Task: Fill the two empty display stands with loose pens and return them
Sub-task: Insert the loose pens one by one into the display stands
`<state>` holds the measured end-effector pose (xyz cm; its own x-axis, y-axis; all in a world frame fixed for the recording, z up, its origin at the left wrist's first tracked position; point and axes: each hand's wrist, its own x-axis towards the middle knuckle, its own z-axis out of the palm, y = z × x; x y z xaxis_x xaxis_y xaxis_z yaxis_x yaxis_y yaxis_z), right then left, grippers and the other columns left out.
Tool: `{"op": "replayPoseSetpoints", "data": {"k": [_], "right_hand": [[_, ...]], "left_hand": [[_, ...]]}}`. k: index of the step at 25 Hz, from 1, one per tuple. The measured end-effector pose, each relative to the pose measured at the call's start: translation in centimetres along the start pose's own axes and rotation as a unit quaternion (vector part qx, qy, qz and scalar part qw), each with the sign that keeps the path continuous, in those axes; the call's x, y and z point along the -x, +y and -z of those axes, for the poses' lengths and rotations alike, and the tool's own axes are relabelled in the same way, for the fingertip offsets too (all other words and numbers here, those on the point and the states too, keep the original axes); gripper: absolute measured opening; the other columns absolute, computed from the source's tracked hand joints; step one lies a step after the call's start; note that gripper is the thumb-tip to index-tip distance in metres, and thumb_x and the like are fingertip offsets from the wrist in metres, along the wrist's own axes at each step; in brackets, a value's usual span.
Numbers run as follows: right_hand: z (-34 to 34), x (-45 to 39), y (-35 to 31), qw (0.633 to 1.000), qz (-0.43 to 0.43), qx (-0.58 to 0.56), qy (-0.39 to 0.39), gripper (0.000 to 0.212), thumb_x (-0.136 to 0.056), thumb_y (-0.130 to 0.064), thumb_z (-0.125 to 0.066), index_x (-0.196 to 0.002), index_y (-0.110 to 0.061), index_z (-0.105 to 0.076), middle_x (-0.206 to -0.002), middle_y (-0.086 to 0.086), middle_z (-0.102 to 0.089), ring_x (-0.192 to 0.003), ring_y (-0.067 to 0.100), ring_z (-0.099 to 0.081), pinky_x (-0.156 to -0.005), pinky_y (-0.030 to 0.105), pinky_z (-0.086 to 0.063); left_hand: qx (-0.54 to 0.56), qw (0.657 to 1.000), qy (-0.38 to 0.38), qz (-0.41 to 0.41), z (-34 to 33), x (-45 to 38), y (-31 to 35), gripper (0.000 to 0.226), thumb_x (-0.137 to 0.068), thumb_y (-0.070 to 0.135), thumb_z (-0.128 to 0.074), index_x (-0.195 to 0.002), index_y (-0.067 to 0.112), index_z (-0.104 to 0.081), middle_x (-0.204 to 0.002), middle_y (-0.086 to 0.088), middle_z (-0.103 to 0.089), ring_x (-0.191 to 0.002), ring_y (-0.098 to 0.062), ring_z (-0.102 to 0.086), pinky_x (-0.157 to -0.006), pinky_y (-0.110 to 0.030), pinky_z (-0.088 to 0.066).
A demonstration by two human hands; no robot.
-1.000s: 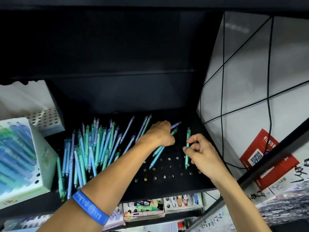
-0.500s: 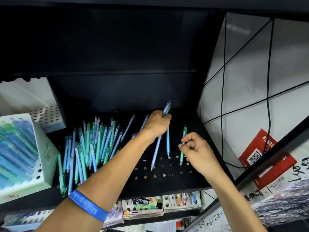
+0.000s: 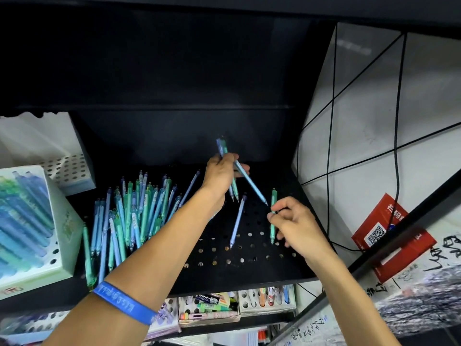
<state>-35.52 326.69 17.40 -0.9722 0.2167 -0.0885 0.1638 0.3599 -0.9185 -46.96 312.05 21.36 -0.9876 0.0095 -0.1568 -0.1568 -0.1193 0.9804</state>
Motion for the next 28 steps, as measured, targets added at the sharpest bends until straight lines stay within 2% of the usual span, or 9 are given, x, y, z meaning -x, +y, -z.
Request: {"op": "replayPoseSetpoints", "data": {"k": [4, 9, 11, 15, 18, 21, 22, 25, 28], "right_hand": [[0.5, 0.2, -3.7, 0.990, 0.070, -0.112, 0.040, 0.018, -0.090, -0.013, -0.070, -0.096, -0.018, -0.055, -0.064, -0.003, -0.060, -0.053, 0.010, -0.053, -0.047, 0.025, -0.043], [-3.6, -0.3, -8.1, 0.988, 0.156, -0.001, 0.012, 0.016, -0.083, -0.022, -0.078, -0.091, -0.024, -0.064, -0.070, 0.002, -0.071, -0.064, 0.021, -0.069, -0.065, 0.041, -0.058], [-5.0, -0.2, -8.6, 0.986, 0.161, 0.041, -0.001, 0.015, -0.081, -0.024, -0.079, -0.090, -0.026, -0.066, -0.068, 0.001, -0.070, -0.062, 0.017, -0.068, -0.066, 0.041, -0.058], [-6.7, 0.6, -8.8, 0.981, 0.167, 0.066, -0.075, 0.014, -0.085, -0.026, -0.076, -0.093, -0.021, -0.066, -0.071, 0.000, -0.070, -0.059, 0.005, -0.063, -0.058, 0.024, -0.052], [-5.7, 0.5, -7.6, 0.988, 0.123, 0.054, -0.070, 0.028, -0.094, -0.037, -0.063, -0.075, -0.017, -0.067, -0.067, 0.001, -0.071, -0.056, 0.004, -0.064, -0.054, 0.025, -0.049], [-5.0, -0.6, -4.9, 0.947, 0.077, 0.311, 0.030, 0.050, -0.092, -0.047, -0.061, -0.056, -0.014, -0.051, -0.053, 0.000, -0.058, -0.056, 0.020, -0.060, -0.050, 0.029, -0.038], [-5.2, -0.7, -4.4, 0.931, 0.048, 0.361, 0.030, 0.049, -0.089, -0.050, -0.062, -0.056, -0.016, -0.049, -0.056, -0.002, -0.057, -0.059, 0.022, -0.059, -0.049, 0.027, -0.034], [-5.9, -0.7, -3.9, 0.925, 0.013, 0.380, 0.015, 0.038, -0.084, -0.046, -0.066, -0.061, -0.019, -0.051, -0.062, -0.003, -0.058, -0.065, 0.022, -0.061, -0.048, 0.026, -0.031], [-5.4, -0.6, -4.0, 0.948, -0.009, 0.317, 0.001, 0.036, -0.083, -0.038, -0.068, -0.059, -0.014, -0.058, -0.057, 0.000, -0.063, -0.057, 0.020, -0.061, -0.049, 0.030, -0.042]], "left_hand": [[0.143, 0.989, -0.001, 0.044, 1.5, 2.0, 2.3, 0.020, -0.107, 0.020, -0.039, -0.108, 0.009, -0.056, -0.077, -0.009, -0.058, -0.060, -0.021, -0.062, -0.052, -0.033, -0.058], [0.196, 0.974, -0.034, 0.108, 2.6, 5.2, 1.8, 0.023, -0.105, 0.027, -0.045, -0.111, 0.012, -0.063, -0.074, -0.003, -0.053, -0.059, -0.012, -0.053, -0.054, -0.025, -0.046], [0.197, 0.973, -0.028, 0.117, 3.6, 5.6, 1.2, 0.036, -0.097, 0.036, -0.060, -0.120, 0.007, -0.064, -0.085, -0.003, -0.065, -0.069, -0.012, -0.065, -0.060, -0.026, -0.052], [0.103, 0.983, 0.009, 0.150, 5.9, 5.5, 0.4, 0.049, -0.083, 0.037, -0.078, -0.120, 0.010, -0.063, -0.102, -0.010, -0.074, -0.089, -0.021, -0.074, -0.084, -0.038, -0.060], [0.065, 0.987, 0.020, 0.145, 7.0, 5.5, 0.8, 0.019, -0.096, 0.030, -0.064, -0.105, 0.013, -0.064, -0.064, -0.002, -0.059, -0.056, -0.015, -0.055, -0.051, -0.027, -0.048], [-0.118, 0.992, 0.013, 0.052, 7.8, 5.7, 0.7, 0.012, -0.099, 0.027, -0.058, -0.104, 0.017, -0.062, -0.063, 0.002, -0.050, -0.059, -0.015, -0.049, -0.048, -0.024, -0.038], [-0.255, 0.967, -0.013, 0.019, 7.8, 5.9, 0.5, 0.015, -0.097, 0.031, -0.060, -0.102, 0.017, -0.062, -0.072, 0.000, -0.057, -0.069, -0.018, -0.056, -0.054, -0.026, -0.042], [-0.585, 0.806, -0.085, -0.013, 7.2, 6.8, -0.5, 0.038, -0.092, 0.036, -0.067, -0.118, 0.011, -0.056, -0.115, -0.008, -0.062, -0.105, -0.026, -0.062, -0.080, -0.032, -0.050], [-0.625, 0.776, -0.076, -0.041, 6.7, 7.3, -1.4, 0.041, -0.093, 0.030, -0.068, -0.123, 0.007, -0.054, -0.125, -0.012, -0.058, -0.114, -0.030, -0.060, -0.088, -0.036, -0.051]]}}
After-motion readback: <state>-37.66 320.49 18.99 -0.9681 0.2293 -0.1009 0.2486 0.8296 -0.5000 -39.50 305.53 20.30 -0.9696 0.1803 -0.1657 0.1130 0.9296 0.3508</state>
